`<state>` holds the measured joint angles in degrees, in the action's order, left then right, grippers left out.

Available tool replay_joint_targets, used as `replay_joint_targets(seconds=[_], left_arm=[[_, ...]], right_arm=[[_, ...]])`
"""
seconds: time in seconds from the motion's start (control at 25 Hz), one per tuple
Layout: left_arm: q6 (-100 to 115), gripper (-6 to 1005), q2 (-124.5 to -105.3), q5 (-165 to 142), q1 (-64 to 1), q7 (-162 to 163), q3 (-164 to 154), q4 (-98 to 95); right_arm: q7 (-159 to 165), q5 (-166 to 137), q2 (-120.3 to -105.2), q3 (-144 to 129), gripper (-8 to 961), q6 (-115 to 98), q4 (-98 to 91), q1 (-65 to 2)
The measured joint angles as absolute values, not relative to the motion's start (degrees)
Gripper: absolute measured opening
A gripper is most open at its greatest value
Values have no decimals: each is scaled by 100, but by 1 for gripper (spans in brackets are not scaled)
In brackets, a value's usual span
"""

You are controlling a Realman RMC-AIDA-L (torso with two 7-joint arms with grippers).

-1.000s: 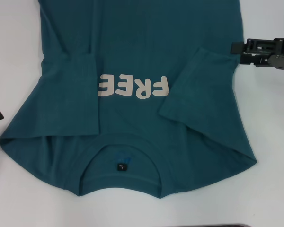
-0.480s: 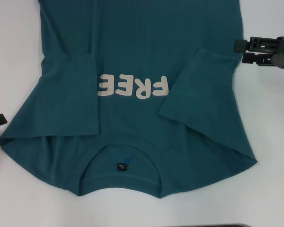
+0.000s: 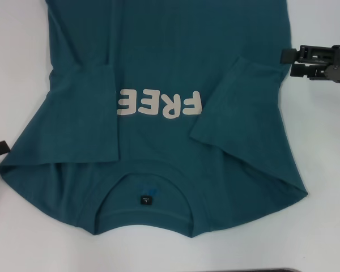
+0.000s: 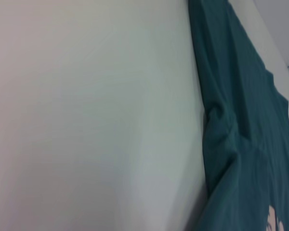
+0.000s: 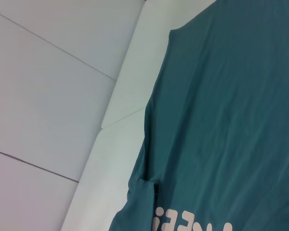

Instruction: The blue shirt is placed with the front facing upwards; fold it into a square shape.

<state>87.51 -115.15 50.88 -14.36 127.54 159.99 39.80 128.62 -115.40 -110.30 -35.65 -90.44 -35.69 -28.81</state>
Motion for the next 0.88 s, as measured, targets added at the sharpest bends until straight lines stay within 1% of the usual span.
replay_joint_targets(seconds=[0.88], left_arm=[[9295, 793, -11645, 4879, -1479, 12841, 15987, 4025]], right_arm=[[12858, -11540, -11015, -3482, 915, -9096, -3568, -2873]])
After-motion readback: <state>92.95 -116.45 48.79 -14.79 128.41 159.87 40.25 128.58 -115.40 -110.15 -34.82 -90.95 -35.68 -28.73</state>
